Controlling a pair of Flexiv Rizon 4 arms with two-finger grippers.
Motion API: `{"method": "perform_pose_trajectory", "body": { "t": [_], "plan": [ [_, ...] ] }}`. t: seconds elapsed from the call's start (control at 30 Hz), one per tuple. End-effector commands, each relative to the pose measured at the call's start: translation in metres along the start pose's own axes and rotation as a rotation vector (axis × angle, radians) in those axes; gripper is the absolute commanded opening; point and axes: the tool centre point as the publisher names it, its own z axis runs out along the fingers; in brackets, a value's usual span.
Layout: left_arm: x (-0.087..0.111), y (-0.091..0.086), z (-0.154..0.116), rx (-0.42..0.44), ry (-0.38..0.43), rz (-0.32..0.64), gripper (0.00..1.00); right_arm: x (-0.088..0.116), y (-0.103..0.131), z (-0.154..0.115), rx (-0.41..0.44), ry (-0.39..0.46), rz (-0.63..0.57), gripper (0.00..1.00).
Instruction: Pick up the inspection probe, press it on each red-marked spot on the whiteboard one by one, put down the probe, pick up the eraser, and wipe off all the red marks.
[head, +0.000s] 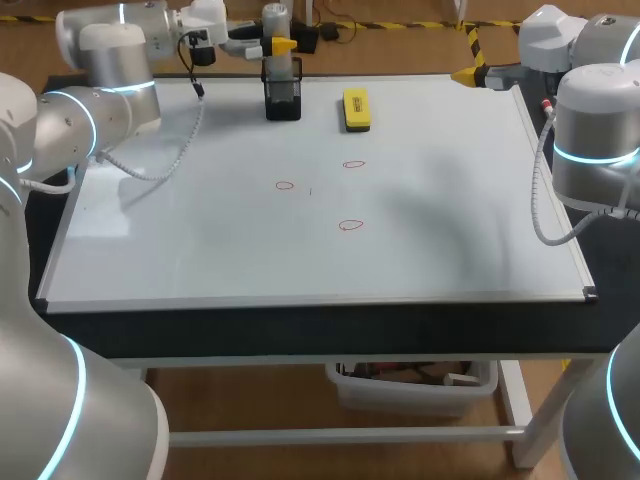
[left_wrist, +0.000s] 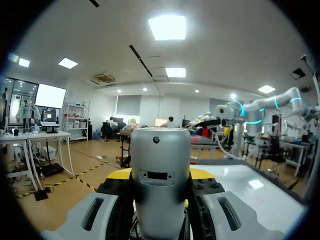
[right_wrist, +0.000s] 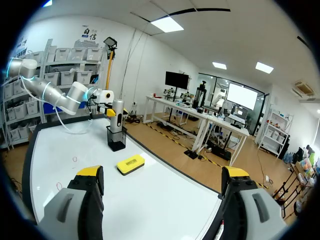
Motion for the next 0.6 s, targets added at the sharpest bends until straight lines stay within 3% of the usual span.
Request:
{"method": "perform_pose_trajectory", "body": {
  "t": [0.03,0.6],
  "plan": [
    [-0.001,-0.008,0.000,0.002,0.168,0.003,0.00,0.000,0.000,0.000,0.002,0.001,0.000,1.00],
    [0.008,-0.038,0.006,0.009,0.184,0.023,0.00,0.000,0.000,0.000,0.002,0.001,0.000,1.00]
  ]
}}
